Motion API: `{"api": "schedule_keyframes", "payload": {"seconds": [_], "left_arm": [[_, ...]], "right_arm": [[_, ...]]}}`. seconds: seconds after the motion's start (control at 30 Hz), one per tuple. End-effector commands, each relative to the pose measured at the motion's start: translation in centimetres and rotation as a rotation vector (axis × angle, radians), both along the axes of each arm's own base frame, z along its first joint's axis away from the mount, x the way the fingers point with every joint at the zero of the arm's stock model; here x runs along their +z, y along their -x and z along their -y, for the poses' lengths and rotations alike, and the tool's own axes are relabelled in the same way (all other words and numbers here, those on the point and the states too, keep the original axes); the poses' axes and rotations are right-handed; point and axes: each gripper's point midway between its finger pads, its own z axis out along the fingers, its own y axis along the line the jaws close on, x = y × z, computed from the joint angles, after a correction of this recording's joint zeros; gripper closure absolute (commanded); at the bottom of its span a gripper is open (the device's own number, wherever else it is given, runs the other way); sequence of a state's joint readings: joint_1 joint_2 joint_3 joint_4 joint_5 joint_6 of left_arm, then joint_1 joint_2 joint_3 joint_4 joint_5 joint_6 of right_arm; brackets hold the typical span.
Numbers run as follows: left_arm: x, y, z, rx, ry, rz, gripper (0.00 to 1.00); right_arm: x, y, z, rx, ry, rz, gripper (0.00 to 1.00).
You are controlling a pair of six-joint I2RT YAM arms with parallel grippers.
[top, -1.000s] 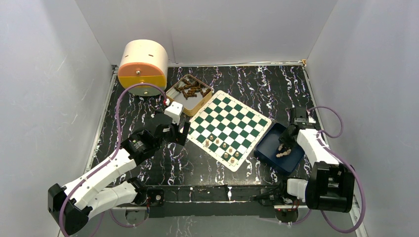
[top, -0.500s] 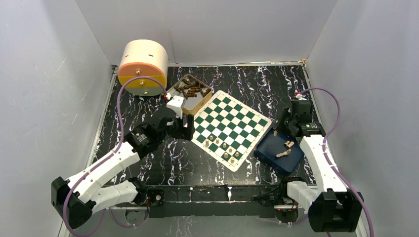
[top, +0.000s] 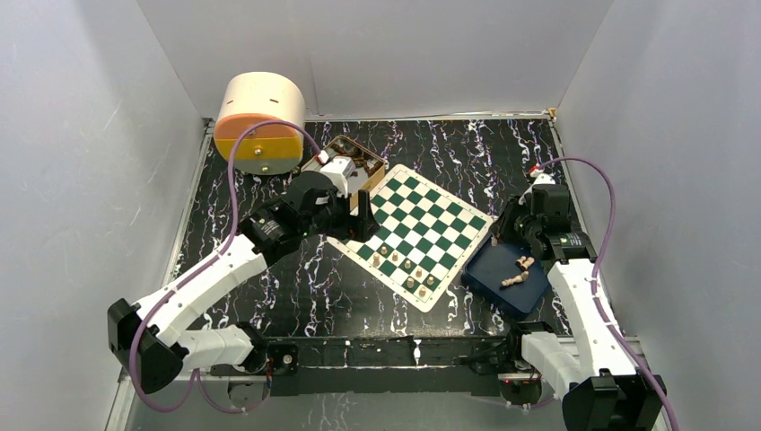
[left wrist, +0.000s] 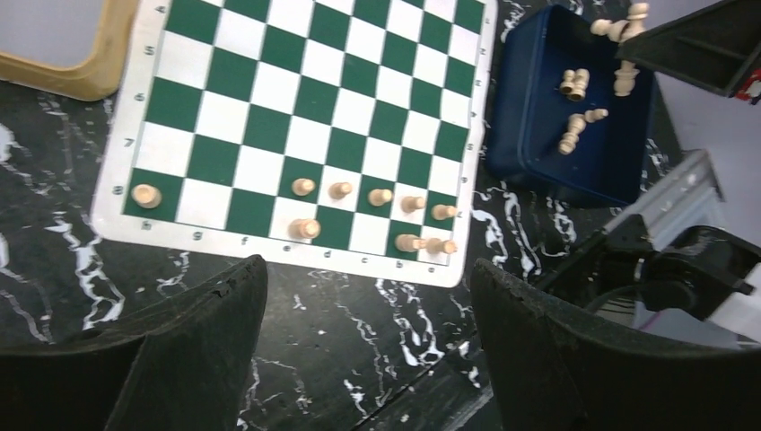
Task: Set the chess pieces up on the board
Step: Place the chess piece on the chessboard.
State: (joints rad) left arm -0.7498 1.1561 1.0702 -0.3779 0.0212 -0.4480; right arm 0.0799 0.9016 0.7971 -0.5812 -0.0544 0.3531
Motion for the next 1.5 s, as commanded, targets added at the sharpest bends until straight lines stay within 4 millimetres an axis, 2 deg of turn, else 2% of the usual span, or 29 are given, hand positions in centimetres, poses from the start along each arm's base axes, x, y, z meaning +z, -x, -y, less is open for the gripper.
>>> {"api": "schedule_keyframes", "payload": {"seconds": [0.0,0.17,0.37,0.5,0.8,1.0,1.27,1.47], "left_arm": [[1.9,0.8,2.2,-0.046,0.102,-0.073,0.21],[3.4,1.5,4.5,-0.133,0.217,-0.106,0.22],[4.1,2.1,5.4,-0.192,0.271,-0.090,0.25],[5.2,3.1,6.6,-0.248,0.377,-0.105,0.27],[5.9,3.5,7.4,-0.263,0.476,-0.129,0.29],[9.3,4.5,9.0,-0.274,0.747,-0.236,0.30],[11.1,3.6,9.8,-0.251,0.922,-0.275,0.24],[12.4,2.5,11.0,-0.247,1.067,-0.342,0.25]], "right_arm": [[2.7,-0.4,-2.5,0.159,-0.059,0.104,0.77],[4.3,0.7,-5.2,0.304,-0.153,0.154,0.77],[7.1,2.1,-7.8,0.442,-0.252,0.237,0.77],[8.9,3.0,-9.3,0.516,-0.314,0.284,0.78],[11.1,4.5,-11.6,0.614,-0.407,0.322,0.78],[14.1,5.6,-13.1,0.666,-0.528,0.376,0.78],[17.3,6.6,-14.1,0.710,-0.658,0.430,0.78],[19.3,7.3,-14.4,0.743,-0.706,0.463,0.78]]}}
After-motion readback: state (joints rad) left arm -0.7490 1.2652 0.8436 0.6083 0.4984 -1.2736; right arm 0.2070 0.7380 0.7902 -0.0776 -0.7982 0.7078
